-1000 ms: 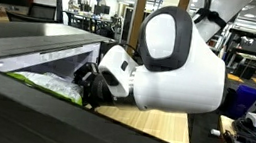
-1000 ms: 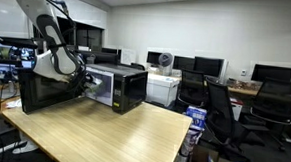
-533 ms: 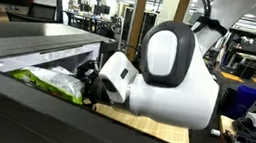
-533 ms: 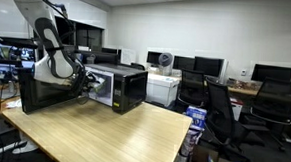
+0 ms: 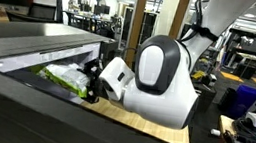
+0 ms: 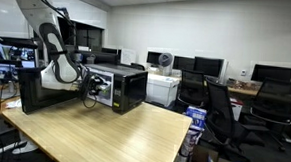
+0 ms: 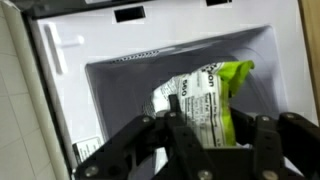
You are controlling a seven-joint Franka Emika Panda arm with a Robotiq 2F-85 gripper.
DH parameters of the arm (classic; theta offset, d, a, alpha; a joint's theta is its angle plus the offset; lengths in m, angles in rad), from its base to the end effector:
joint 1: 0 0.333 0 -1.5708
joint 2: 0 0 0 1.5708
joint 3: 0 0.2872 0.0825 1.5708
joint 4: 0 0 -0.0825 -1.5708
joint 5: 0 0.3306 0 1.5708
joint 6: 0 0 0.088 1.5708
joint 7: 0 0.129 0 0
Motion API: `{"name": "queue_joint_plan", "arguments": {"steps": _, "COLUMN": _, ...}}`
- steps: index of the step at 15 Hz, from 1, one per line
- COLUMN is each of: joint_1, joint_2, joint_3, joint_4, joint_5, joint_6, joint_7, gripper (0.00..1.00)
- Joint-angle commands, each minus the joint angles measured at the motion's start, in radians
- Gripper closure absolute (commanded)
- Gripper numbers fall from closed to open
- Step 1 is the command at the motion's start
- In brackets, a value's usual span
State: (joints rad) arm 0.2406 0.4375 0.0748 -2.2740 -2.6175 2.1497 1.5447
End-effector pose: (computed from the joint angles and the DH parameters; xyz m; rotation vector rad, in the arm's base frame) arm 0.4999 0.1328 0.1823 1.5897 1.1180 1.1631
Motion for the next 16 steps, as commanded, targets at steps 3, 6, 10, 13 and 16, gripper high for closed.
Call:
{"name": "queue_joint_plan", "arguments": {"steps": 3, "joint_1": 0.209, "joint_2": 0.085, "joint_3": -0.224, "joint_4": 0.064, "joint_5": 0.000, "joint_6": -0.031, "joint_7": 0.135, "gripper": 0.92}}
{"name": "queue_joint_plan", "arguments": {"steps": 6, "joint_1": 0.314, "joint_2": 0.144, "joint_3": -0.336, "joint_4": 0.100, "joint_5": 0.000, "joint_6": -0.035, "joint_7": 0.219, "gripper": 0.92}}
{"name": "queue_joint_plan", "arguments": {"steps": 10, "joint_1": 0.433, "joint_2": 0.216, "joint_3": -0.475, "joint_4": 0.143, "joint_5": 0.000, "joint_6": -0.022, "joint_7": 0.341, "gripper": 0.92}}
{"name": "queue_joint_plan", "arguments": {"steps": 13, "joint_1": 0.507, "joint_2": 0.224, "joint_3": -0.564, "joint_4": 0.140, "joint_5": 0.000, "joint_6": 0.036, "joint_7": 0.414, "gripper": 0.42}}
{"name": "queue_joint_plan", "arguments": {"steps": 16, "joint_1": 0.589, "joint_2": 0.209, "joint_3": -0.648, "joint_4": 0.131, "joint_5": 0.000, "joint_6": 0.141, "joint_7": 0.486, "gripper": 0.32}}
